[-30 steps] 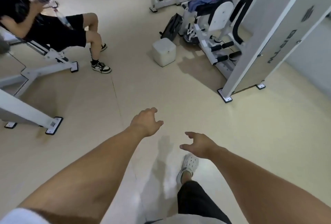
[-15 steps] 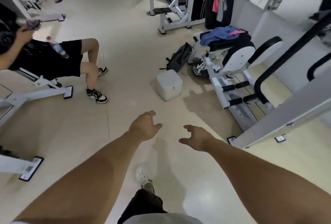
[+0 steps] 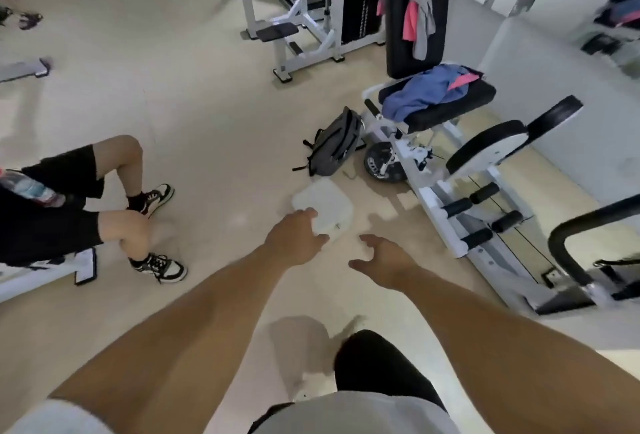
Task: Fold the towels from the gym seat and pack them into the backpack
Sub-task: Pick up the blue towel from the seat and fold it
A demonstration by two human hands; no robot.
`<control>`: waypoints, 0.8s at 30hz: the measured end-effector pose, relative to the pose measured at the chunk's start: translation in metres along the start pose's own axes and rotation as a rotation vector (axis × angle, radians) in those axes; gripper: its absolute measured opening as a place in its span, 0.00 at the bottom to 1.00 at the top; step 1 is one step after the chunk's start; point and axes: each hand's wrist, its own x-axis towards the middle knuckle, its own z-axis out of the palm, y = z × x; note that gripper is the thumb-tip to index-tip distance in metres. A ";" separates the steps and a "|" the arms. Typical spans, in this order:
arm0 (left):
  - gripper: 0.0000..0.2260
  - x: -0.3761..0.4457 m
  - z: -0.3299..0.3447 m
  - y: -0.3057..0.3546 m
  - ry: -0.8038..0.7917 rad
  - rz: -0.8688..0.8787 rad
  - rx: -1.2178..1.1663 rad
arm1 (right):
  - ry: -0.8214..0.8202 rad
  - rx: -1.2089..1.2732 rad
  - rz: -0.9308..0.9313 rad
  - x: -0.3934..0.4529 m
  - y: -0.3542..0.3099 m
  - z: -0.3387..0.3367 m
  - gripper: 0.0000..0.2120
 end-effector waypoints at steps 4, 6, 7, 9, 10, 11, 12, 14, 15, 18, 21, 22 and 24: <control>0.29 0.106 -0.035 0.006 -0.036 0.013 0.026 | 0.012 0.009 0.024 0.097 -0.009 -0.044 0.36; 0.29 0.161 -0.055 0.011 -0.042 0.010 0.059 | 0.017 0.010 0.040 0.149 -0.009 -0.072 0.36; 0.29 0.189 -0.065 0.013 -0.046 0.002 0.069 | 0.017 0.007 0.046 0.174 -0.008 -0.088 0.36; 0.29 0.243 -0.088 0.019 -0.050 -0.011 0.077 | 0.005 -0.004 0.062 0.222 -0.009 -0.123 0.36; 0.30 0.268 -0.099 0.023 -0.046 -0.012 0.081 | 0.001 -0.011 0.074 0.243 -0.010 -0.141 0.36; 0.30 0.292 -0.111 0.027 -0.040 -0.010 0.082 | 0.005 -0.016 0.080 0.263 -0.011 -0.160 0.37; 0.30 0.314 -0.121 0.032 -0.036 -0.008 0.077 | 0.012 -0.023 0.086 0.281 -0.014 -0.178 0.37; 0.30 0.350 -0.139 0.044 -0.045 0.003 0.061 | 0.024 -0.031 0.085 0.312 -0.021 -0.209 0.37; 0.29 0.367 -0.147 0.050 -0.056 0.011 0.062 | 0.028 -0.019 0.080 0.326 -0.025 -0.222 0.37; 0.29 0.422 -0.167 0.064 -0.102 0.023 0.089 | 0.031 0.027 0.072 0.368 -0.036 -0.255 0.36; 0.29 0.482 -0.183 0.073 -0.140 0.060 0.106 | 0.038 0.042 0.091 0.407 -0.039 -0.278 0.35; 0.29 0.502 -0.188 0.075 -0.158 0.074 0.114 | 0.046 0.040 0.106 0.419 -0.039 -0.285 0.34; 0.28 0.543 -0.197 0.080 -0.199 0.108 0.137 | 0.061 0.065 0.164 0.444 -0.040 -0.300 0.34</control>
